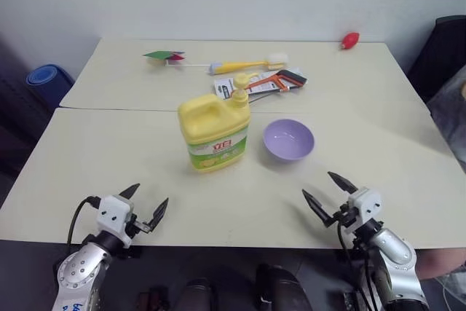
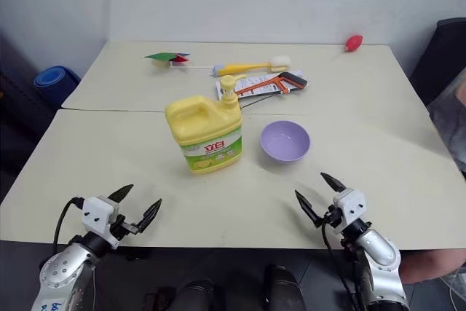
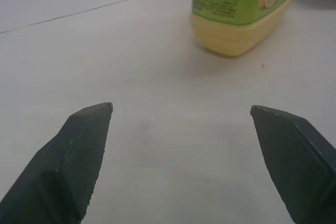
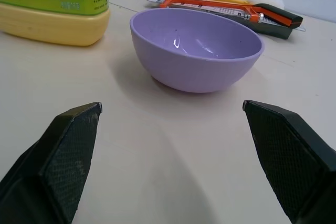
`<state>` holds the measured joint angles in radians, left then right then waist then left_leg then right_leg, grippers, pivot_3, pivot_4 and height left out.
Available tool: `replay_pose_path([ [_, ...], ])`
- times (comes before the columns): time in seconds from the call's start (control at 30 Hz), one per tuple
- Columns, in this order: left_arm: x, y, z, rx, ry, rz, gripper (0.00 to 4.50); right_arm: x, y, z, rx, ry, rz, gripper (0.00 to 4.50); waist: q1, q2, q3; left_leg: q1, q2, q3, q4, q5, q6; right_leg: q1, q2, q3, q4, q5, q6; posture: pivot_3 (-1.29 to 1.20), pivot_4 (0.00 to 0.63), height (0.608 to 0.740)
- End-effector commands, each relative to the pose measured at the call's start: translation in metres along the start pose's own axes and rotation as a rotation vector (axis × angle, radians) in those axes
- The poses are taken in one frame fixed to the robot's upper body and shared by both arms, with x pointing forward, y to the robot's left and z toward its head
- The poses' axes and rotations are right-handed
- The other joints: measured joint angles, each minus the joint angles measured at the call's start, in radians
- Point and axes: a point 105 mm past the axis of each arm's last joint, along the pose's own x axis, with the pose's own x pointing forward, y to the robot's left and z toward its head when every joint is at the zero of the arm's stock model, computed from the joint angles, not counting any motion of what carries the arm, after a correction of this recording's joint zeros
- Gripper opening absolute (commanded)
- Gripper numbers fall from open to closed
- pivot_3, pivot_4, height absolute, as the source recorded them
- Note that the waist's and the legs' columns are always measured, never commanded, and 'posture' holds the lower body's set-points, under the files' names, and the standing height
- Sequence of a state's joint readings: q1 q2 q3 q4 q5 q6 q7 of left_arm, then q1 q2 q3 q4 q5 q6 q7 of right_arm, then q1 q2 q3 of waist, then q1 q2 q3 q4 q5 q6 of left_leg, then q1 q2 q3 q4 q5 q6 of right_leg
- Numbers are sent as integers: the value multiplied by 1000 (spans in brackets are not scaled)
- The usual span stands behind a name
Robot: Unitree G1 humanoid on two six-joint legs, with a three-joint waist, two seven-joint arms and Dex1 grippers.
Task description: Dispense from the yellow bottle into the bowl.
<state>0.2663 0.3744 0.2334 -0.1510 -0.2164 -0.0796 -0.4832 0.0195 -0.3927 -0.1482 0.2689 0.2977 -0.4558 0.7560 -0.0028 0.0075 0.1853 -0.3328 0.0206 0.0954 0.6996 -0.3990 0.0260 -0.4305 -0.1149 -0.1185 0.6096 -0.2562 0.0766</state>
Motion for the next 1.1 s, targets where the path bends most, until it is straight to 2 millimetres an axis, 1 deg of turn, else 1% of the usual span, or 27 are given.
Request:
replay_pose_path([
  [0.03, -5, -4, 13, 13, 3, -86, 4468, -5, -9, 20, -60, -50, 26, 4500, 0, 0, 0, 0, 0, 0, 0, 0, 0, 0, 0, 0, 0, 0, 0, 0, 150, 740],
  [0.1, -8, 0, 32, -119, -31, -149, 4468, 0, -9, 36, -88, -80, 88, 4500, -1, 0, 0, 0, 0, 0, 0, 0, 0, 0, 0, 0, 0, 0, 0, 0, 150, 740],
  [0.17, -13, -3, 61, -194, -107, -283, 4468, 7, -7, 53, -76, -98, 161, 4500, -1, 0, 0, 0, 0, 0, 1, 0, 0, 0, 0, 1, 1, 0, 0, 0, 150, 740],
  [0.2, -16, -7, 79, -172, -117, -408, 4468, 17, -4, 62, -57, -68, 244, 4500, -1, 0, 0, 0, 1, -1, 1, 0, 0, 0, 0, 1, 1, 0, 0, 0, 150, 740],
  [0.23, -20, -14, 92, -136, -115, -522, 4468, 28, -3, 68, -44, -36, 296, 4500, -1, 0, 1, 0, 1, -1, 2, 0, -1, 0, 0, 1, 0, 0, -1, 0, 150, 740],
  [0.27, -21, -18, 99, -117, -104, -603, 4468, 37, 0, 70, -52, 7, 345, 4500, -2, 0, 1, 0, 1, -1, 3, 0, -1, 0, -1, 0, 0, -1, -1, 0, 150, 740],
  [0.33, -19, -22, 105, -100, -93, -673, 4468, 50, 2, 70, -73, 64, 395, 4500, -2, 3, -1, 1, 1, -1, 4, 1, -1, 0, -1, 0, 0, -1, -2, 0, 150, 740],
  [0.4, -14, -25, 109, -85, -103, -710, 4468, 67, 5, 66, -110, 127, 422, 4500, -2, 5, -2, 1, 1, -2, 2, 0, -2, 0, 0, -1, 1, -2, -4, 0, 150, 740],
  [0.47, -3, -26, 115, -53, -147, -706, 4468, 88, 9, 58, -107, 184, 425, 4500, -2, 5, -2, -1, 1, -2, 1, 1, -4, -2, 2, -2, 2, -3, -4, 0, 150, 740],
  [0.53, 4, -30, 118, -43, -172, -709, 4468, 100, 13, 49, -102, 237, 429, 4500, -2, 5, -2, -3, 1, -1, 1, 1, -4, -3, 4, -3, 2, -2, -4, 0, 150, 740],
  [0.6, 7, -34, 119, -46, -180, -727, 4468, 107, 16, 43, -110, 266, 444, 4500, 0, 5, -2, -3, 0, -2, 1, 1, -3, -2, 6, -4, 2, -2, -4, 0, 150, 740],
  [0.67, 9, -39, 118, -49, -182, -736, 4468, 120, 14, 38, -110, 273, 403, 4500, -2, 5, -2, -3, -1, -2, 2, 1, -3, -2, 6, -4, 2, -2, -4, 0, 150, 740],
  [0.73, 10, -42, 117, -49, -184, -736, 4468, 128, 13, 36, -112, 274, 379, 4500, -4, 5, -2, -3, -1, -1, 2, 2, -2, -1, 6, -4, 2, -1, -2, 0, 150, 740],
  [0.83, 9, -40, 117, -56, -193, -715, 4500, 137, 15, 42, -111, 227, 369, 3896, -7, 5, -2, -3, -1, -1, 2, 2, -2, -1, 6, -2, 2, -1, -2, 0, 150, 740],
  [0.9, 10, -39, 117, -62, -198, -702, 4500, 139, 15, 41, -108, 225, 367, 3201, -8, 5, -2, -3, -1, -1, 2, 2, -3, -1, 6, -2, 2, -1, -2, 0, 150, 740],
  [0.93, 10, -40, 117, -62, -198, -701, 4500, 140, 17, 40, -112, 232, 375, 2924, -9, 5, -2, -3, -1, -1, 2, 2, -3, -1, 5, -2, 2, -1, -2, 0, 150, 740],
  [1.0, 10, -41, 117, -63, -198, -703, 4500, 142, 19, 37, -103, 245, 385, 2126, -9, 5, -2, -3, -1, -2, 2, 2, -3, -1, 5, -2, 2, -1, -2, 0, 150, 740],
  [1.03, 10, -41, 117, -64, -199, -705, 4500, 143, 19, 37, -105, 247, 386, 1850, -9, 5, -2, -3, -1, -2, 2, 2, -3, -1, 5, -2, 2, -1, -2, 0, 150, 740],
  [1.1, 9, -42, 117, -63, -199, -710, 4500, 145, 19, 36, -104, 257, 393, 1102, -12, 5, -2, -3, -1, -2, 2, 2, -3, -1, 5, -2, 2, -1, -2, 0, 150, 740],
])
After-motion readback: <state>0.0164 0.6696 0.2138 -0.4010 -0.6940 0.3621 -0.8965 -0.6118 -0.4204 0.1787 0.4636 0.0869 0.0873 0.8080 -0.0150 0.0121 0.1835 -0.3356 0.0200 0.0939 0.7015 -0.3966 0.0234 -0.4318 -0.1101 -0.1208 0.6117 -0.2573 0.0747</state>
